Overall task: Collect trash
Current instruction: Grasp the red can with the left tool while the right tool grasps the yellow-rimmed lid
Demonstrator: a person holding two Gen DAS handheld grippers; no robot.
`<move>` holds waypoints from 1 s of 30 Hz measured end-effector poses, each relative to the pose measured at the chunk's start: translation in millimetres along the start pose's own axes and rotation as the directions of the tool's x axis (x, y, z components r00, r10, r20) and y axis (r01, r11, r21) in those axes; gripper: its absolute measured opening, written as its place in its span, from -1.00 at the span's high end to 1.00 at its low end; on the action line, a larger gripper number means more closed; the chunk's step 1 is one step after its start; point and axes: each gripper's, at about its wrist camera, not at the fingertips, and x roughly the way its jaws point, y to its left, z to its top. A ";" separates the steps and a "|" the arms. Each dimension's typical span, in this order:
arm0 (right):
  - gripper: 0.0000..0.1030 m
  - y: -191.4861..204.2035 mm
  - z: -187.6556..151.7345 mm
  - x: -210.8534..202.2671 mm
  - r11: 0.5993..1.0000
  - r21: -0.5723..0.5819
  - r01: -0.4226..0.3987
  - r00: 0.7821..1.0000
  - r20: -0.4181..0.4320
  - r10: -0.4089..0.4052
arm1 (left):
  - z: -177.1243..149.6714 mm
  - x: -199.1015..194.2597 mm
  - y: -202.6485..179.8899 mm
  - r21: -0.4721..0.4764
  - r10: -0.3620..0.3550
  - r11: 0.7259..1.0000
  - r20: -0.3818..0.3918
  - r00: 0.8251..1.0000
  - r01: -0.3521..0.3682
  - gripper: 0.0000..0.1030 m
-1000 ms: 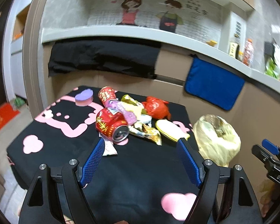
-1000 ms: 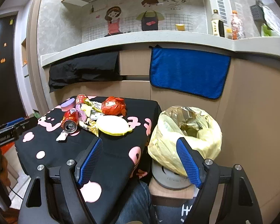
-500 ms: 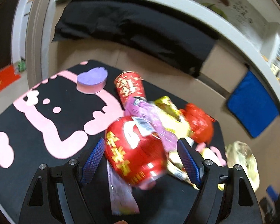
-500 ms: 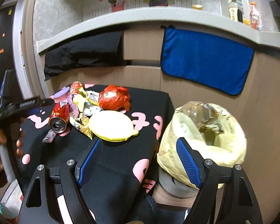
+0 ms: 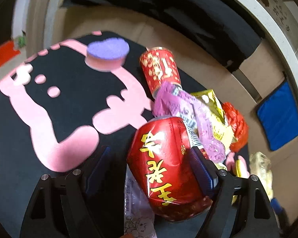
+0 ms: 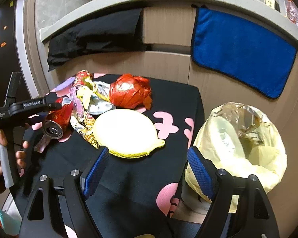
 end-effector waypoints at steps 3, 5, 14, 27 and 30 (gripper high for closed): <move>-0.52 -0.2 -0.4 4.8 1.000 0.004 -0.004 1.000 -0.015 0.004 | 1.7 5.0 8.8 -0.062 -0.058 0.997 -0.054 0.997 0.055 -0.56; -0.52 -1.2 -0.1 6.8 1.000 0.004 -0.004 1.000 -0.021 0.004 | 3.2 5.5 8.7 -0.057 -0.067 0.996 -0.064 0.996 0.063 -0.54; -0.52 -2.8 -3.7 6.1 1.000 0.011 -0.002 0.999 -0.038 0.003 | 1.7 -2.9 -11.2 -0.015 -0.113 0.994 -0.090 0.989 0.112 0.05; -0.52 4.0 -8.1 -10.3 1.000 -0.006 -0.017 1.000 -0.013 0.017 | -21.2 -16.3 -47.6 0.077 -0.163 0.983 -0.085 0.983 0.169 -0.05; -0.52 3.0 -8.9 -13.7 1.000 -0.022 -0.010 1.000 -0.004 0.010 | -24.4 -5.7 -47.7 0.051 -0.160 0.985 -0.121 0.980 0.167 -0.10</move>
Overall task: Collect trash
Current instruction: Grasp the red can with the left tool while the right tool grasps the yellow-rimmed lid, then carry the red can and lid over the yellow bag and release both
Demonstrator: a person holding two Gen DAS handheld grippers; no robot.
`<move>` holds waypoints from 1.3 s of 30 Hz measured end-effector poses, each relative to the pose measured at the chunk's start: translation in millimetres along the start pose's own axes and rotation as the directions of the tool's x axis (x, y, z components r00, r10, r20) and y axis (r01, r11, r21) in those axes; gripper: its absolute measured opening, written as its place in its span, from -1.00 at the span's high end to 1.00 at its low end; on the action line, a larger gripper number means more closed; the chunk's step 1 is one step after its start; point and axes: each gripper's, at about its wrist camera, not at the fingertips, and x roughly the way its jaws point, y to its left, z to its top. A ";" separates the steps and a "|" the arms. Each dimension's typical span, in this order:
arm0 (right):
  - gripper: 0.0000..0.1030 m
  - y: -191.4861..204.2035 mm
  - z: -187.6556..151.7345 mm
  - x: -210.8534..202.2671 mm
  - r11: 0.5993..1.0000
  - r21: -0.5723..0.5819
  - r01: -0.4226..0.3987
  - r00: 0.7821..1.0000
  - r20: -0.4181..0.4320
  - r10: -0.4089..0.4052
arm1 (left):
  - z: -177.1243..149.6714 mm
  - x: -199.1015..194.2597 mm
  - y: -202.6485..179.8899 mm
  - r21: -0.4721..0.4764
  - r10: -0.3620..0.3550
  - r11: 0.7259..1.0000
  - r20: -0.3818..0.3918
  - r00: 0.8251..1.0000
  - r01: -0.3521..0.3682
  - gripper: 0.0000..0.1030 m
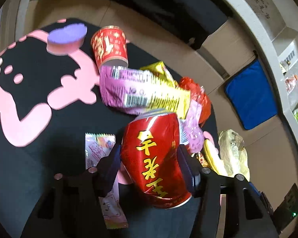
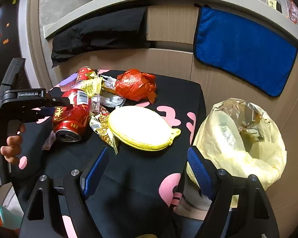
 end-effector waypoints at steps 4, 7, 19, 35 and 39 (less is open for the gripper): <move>-0.52 -6.9 -2.8 -0.3 1.000 0.011 -0.001 1.000 -0.001 0.001 | -2.2 8.9 5.9 -0.062 -0.014 0.998 -0.014 1.000 0.013 -0.18; -0.52 -12.1 -6.7 2.4 1.000 0.025 -0.007 1.000 -0.012 0.007 | -0.3 15.0 8.8 -0.125 -0.037 0.992 -0.038 0.999 0.032 -0.23; -0.52 -4.2 -4.2 12.5 0.996 -0.087 0.005 1.000 -0.002 -0.005 | -9.9 -10.0 -24.1 0.002 -0.021 1.000 -0.017 1.000 0.021 0.00; 0.74 27.9 54.3 54.5 0.972 -0.232 -0.027 0.999 -0.025 0.022 | -29.4 -84.0 -54.1 0.222 0.160 0.951 0.243 0.957 -0.216 0.00; 0.74 13.1 75.1 35.8 0.988 -0.087 -0.131 0.991 -0.026 0.129 | -28.7 -90.4 -60.6 0.237 0.156 0.945 0.275 0.949 -0.224 0.00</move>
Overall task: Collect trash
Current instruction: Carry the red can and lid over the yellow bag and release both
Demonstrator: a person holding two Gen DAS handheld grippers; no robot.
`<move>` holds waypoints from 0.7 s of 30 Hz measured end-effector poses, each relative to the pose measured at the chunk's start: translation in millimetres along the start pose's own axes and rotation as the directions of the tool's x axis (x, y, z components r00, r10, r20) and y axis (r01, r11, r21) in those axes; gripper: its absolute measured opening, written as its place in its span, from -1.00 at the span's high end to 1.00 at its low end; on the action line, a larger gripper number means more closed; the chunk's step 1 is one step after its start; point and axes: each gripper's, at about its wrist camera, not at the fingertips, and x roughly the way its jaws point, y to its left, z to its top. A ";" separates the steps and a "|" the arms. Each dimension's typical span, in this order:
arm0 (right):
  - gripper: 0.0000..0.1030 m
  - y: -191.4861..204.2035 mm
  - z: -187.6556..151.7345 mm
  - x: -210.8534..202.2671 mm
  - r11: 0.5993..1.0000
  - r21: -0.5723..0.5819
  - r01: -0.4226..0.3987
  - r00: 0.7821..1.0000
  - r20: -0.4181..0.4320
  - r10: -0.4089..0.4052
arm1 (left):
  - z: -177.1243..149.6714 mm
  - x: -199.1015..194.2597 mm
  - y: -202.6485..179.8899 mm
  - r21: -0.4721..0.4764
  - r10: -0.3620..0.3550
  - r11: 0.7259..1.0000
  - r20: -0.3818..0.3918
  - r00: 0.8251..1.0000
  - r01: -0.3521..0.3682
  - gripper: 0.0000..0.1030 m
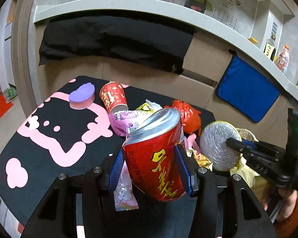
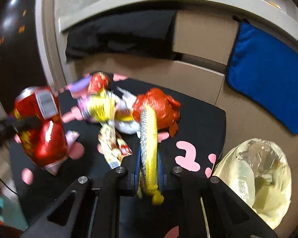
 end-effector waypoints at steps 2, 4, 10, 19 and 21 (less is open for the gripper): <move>0.74 -5.9 2.4 -7.5 0.999 0.035 -0.017 1.000 0.002 0.017 | -0.1 0.4 -1.3 -0.006 -0.007 1.000 -0.002 1.000 0.007 0.00; 0.75 -6.7 1.3 -11.4 1.000 0.028 0.001 1.000 0.006 -0.001 | -1.4 0.8 -2.8 -0.009 -0.008 1.000 -0.008 1.000 0.008 0.00; 0.75 -12.5 -2.8 -24.9 0.999 0.025 0.036 0.999 0.021 -0.036 | -1.0 -1.9 -18.5 0.018 -0.021 1.000 -0.006 1.000 0.021 0.00; 0.75 -26.0 11.7 -67.1 0.994 0.008 0.105 0.986 0.127 -0.105 | 26.9 -13.1 -62.2 0.093 -0.065 0.994 0.054 0.996 0.060 0.01; 0.75 -35.3 15.7 -80.0 0.991 0.009 0.133 0.979 0.155 -0.133 | 37.3 -13.5 -79.9 0.114 -0.092 0.990 0.064 0.994 0.084 0.00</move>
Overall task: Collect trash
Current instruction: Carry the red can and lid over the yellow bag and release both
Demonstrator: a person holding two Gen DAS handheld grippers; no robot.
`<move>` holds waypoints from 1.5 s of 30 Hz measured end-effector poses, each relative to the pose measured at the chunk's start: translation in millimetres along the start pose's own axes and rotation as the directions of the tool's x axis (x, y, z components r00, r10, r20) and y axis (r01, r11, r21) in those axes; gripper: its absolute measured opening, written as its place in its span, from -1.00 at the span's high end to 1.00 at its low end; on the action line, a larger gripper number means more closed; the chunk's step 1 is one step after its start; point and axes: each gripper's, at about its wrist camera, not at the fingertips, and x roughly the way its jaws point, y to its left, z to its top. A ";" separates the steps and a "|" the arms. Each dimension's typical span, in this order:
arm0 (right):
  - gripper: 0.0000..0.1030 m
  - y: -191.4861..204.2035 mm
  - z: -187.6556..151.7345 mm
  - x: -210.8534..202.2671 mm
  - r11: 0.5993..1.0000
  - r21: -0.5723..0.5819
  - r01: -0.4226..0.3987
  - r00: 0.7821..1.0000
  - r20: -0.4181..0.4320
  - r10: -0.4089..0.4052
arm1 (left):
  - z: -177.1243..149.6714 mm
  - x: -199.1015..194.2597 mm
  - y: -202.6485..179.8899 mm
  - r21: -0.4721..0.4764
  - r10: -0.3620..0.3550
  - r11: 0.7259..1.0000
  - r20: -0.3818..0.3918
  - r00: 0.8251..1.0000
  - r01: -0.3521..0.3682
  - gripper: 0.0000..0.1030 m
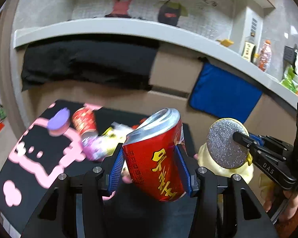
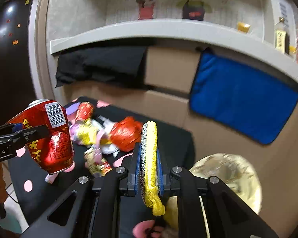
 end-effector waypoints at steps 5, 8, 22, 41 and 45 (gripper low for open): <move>0.75 -37.1 7.6 -22.7 0.998 0.030 0.063 0.997 0.043 -0.065 | 22.4 10.4 -47.9 0.057 -0.078 0.995 0.012 0.997 0.077 0.00; 0.75 -67.3 5.1 -36.8 0.991 0.046 0.129 0.990 0.059 -0.131 | 28.9 27.2 -83.7 0.088 -0.138 0.986 -0.017 0.990 0.139 0.00; 0.75 -159.5 -27.7 -41.1 0.961 0.161 0.226 0.974 -0.010 -0.227 | 3.2 124.7 -171.0 0.087 -0.251 0.957 -0.235 0.939 0.278 0.00; 0.75 -200.5 -50.7 8.5 0.940 0.257 0.224 0.974 -0.097 -0.205 | -21.1 218.1 -203.5 0.126 -0.326 0.910 -0.369 0.870 0.395 -0.18; 0.75 -203.2 -55.6 23.5 0.936 0.282 0.208 0.976 -0.117 -0.182 | -8.6 213.0 -186.1 0.075 -0.331 0.922 -0.352 0.876 0.379 -0.19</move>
